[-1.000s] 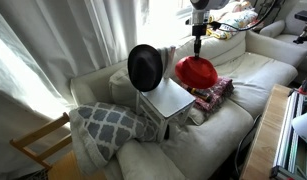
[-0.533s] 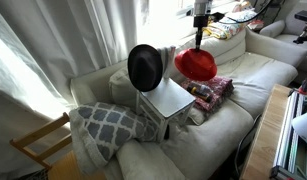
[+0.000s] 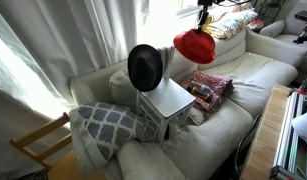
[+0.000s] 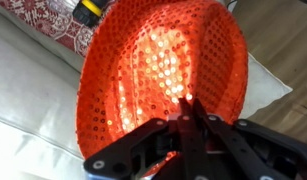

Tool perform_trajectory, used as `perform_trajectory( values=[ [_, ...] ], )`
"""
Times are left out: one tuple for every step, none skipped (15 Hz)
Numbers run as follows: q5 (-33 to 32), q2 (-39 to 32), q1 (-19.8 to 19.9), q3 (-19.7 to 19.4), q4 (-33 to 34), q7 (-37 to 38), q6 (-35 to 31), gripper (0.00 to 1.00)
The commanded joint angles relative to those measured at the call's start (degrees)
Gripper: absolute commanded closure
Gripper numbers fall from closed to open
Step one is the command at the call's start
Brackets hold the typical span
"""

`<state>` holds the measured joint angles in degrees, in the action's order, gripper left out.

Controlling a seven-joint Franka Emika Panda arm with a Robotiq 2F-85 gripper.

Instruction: Hang the hats on the backrest of the wooden chair

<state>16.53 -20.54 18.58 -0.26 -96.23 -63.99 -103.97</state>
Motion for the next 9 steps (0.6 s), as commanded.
perform_trajectory(
  values=[
    [6.13, -2.54, 0.54, -0.3, 5.2, -4.56, 2.75, 0.99],
    [6.94, -3.58, 0.25, -0.33, 6.37, -4.56, 2.32, 0.99],
    [7.77, -4.83, -0.1, -0.18, 7.64, -4.48, 1.26, 0.99],
    [8.64, -6.02, -0.26, 0.07, 8.86, -4.74, 0.57, 0.99],
    [9.24, -7.22, -0.36, 0.36, 9.96, -5.16, -0.06, 0.99],
    [9.93, -9.02, -0.2, 0.82, 11.93, -5.82, 0.69, 0.99],
    [10.11, -10.81, -0.06, 1.15, 13.66, -6.42, 1.32, 0.99],
    [10.69, -12.86, 0.38, 1.65, 15.66, -7.32, 2.29, 0.99],
    [10.59, -14.56, 0.53, 1.94, 17.3, -7.87, 2.85, 0.99]
  ],
)
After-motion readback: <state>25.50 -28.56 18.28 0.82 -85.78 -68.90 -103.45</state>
